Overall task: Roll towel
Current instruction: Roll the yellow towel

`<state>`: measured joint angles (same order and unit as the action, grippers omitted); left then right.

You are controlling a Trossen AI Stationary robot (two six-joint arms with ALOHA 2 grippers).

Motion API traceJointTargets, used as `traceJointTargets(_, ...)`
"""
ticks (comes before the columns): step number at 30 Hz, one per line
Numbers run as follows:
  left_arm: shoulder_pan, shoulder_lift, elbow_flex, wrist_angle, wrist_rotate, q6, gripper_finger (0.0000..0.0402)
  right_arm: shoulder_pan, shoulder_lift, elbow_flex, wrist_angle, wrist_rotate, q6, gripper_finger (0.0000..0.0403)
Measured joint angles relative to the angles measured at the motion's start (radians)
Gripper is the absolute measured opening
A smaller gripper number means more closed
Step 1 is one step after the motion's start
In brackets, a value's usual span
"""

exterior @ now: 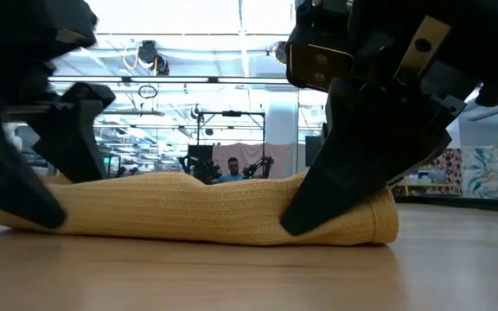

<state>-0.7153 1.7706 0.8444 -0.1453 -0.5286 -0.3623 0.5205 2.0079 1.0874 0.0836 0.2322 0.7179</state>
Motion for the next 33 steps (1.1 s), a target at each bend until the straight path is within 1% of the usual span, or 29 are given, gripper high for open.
traceJointTargets(2, 0.013, 0.000, 0.000, -0.002, 0.021, -0.019, 0.0209, -0.001, -0.001, 0.000, 0.000, -0.024, -0.007, 0.0036)
traceJointTargets(4, 0.026, 0.000, 0.000, 0.002, 0.058, -0.022, 0.0173, -0.001, -0.001, 0.000, 0.002, -0.032, -0.020, 0.0036)
traceJointTargets(6, 0.040, 0.000, 0.000, 0.007, 0.106, -0.022, 0.0123, -0.001, -0.001, 0.000, 0.004, -0.051, -0.036, 0.0036)
traceJointTargets(9, 0.062, -0.001, 0.000, 0.017, 0.175, -0.025, 0.0034, -0.001, -0.001, 0.001, 0.006, -0.076, -0.081, 0.0036)
traceJointTargets(10, 0.070, -0.003, 0.001, 0.019, 0.194, -0.032, 0.0020, 0.000, -0.002, 0.001, 0.005, -0.079, -0.103, 0.0037)
traceJointTargets(13, 0.093, -0.015, 0.001, 0.020, 0.247, -0.084, 0.0022, 0.005, -0.002, 0.001, 0.004, -0.077, -0.188, 0.0054)
traceJointTargets(15, 0.117, -0.030, 0.001, 0.021, 0.323, -0.111, 0.0022, 0.013, -0.006, 0.001, 0.000, -0.072, -0.243, 0.0075)
traceJointTargets(18, 0.152, -0.058, 0.000, 0.030, 0.455, -0.144, 0.0016, 0.026, -0.025, 0.000, -0.019, -0.077, -0.292, 0.0120)
traceJointTargets(21, 0.192, -0.092, 0.000, 0.029, 0.567, -0.193, 0.0014, 0.049, -0.074, 0.000, -0.063, -0.075, -0.297, 0.0167)
traceJointTargets(23, 0.223, -0.112, 0.000, 0.031, 0.638, -0.208, 0.0013, 0.080, -0.112, 0.000, -0.091, -0.044, -0.301, 0.0192)
traceJointTargets(27, 0.299, -0.123, 0.000, 0.034, 0.760, -0.209, 0.0012, 0.178, -0.155, 0.001, -0.125, 0.114, -0.384, 0.0221)
traceJointTargets(30, 0.356, -0.109, -0.001, 0.036, 0.854, -0.209, 0.0012, 0.254, -0.158, 0.001, -0.112, 0.268, -0.456, 0.0227)
traceJointTargets(33, 0.402, -0.082, -0.002, 0.020, 0.948, -0.209, 0.0012, 0.306, -0.125, 0.001, -0.097, 0.438, -0.476, 0.0226)
